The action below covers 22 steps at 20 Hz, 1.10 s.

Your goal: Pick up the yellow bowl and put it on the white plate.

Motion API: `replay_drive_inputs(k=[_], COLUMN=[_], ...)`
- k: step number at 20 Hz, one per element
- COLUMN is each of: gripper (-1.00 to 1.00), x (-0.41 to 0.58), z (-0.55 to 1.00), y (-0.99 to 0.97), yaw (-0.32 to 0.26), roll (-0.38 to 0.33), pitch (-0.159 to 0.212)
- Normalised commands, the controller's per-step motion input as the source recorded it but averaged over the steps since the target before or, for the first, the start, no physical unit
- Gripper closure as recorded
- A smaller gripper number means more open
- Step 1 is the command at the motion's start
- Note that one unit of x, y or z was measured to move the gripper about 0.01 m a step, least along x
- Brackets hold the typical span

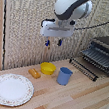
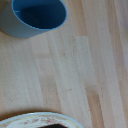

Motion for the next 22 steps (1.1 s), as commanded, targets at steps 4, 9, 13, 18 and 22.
replay_drive_inputs(k=[4, 9, 13, 18, 22], gripper=[-1.00, -1.00, -1.00, -1.00, -1.00], x=[0.208, 0.133, 0.156, 0.327, 0.399], z=[-0.16, -0.22, -0.22, -0.31, -0.33], y=[-0.50, -0.61, -0.49, -0.27, -0.25], yaw=[-0.024, 0.008, 0.009, 0.043, 0.053], roll=[0.000, 0.000, 0.000, -0.008, -0.007], pitch=[-0.013, -0.009, 0.000, 0.007, 0.020])
